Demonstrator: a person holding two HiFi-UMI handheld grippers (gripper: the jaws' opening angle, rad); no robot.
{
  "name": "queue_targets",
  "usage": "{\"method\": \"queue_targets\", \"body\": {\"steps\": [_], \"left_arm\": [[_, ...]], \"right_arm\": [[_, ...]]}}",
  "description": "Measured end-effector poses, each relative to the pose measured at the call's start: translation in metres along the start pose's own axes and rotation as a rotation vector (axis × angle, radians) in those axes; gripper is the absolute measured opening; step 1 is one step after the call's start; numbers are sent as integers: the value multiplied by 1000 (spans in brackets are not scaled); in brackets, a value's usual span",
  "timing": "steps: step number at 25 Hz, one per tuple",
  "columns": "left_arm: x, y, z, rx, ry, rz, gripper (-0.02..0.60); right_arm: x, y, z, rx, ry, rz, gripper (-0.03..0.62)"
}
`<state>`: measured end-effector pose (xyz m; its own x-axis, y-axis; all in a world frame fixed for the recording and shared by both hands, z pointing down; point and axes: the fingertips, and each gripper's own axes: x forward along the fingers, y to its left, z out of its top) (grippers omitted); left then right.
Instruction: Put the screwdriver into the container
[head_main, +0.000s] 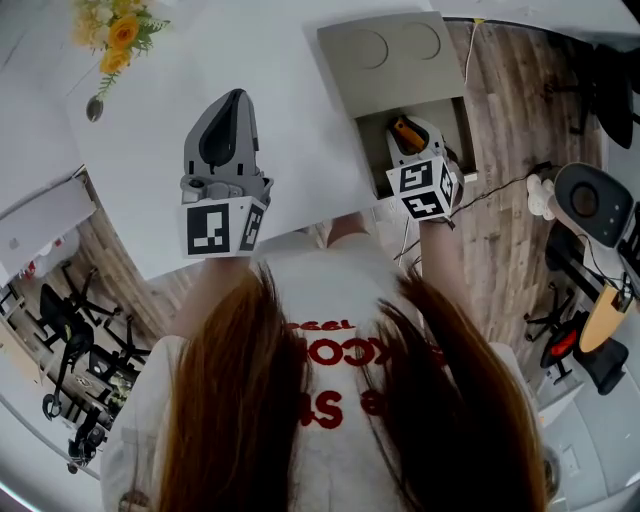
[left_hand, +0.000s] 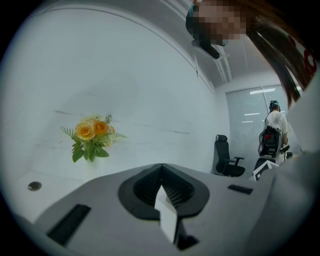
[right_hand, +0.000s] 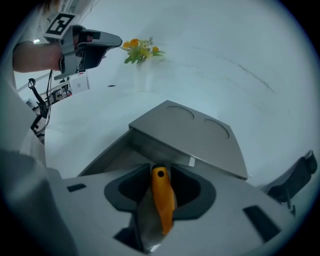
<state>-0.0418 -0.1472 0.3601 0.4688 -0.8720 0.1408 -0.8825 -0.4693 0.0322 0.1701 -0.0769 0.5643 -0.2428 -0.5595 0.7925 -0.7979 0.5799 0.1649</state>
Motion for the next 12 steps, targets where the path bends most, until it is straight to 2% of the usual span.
{"method": "queue_targets", "body": {"steps": [2,4,8,12], "left_arm": [[-3,3,0,1,-1,7,8],[-4,5,1,2,-5,11,8],[-5,5,10,3,-33,13,6],[-1,1,22,8,-77,18,8]], "right_arm": [[-2,-2,5,33,-26,1,152],[-12,-7,20,91,-94,2,147],[-54,-37,65,202,-304,-58,71],[-104,-71,108,233,-512,-144,18]]}}
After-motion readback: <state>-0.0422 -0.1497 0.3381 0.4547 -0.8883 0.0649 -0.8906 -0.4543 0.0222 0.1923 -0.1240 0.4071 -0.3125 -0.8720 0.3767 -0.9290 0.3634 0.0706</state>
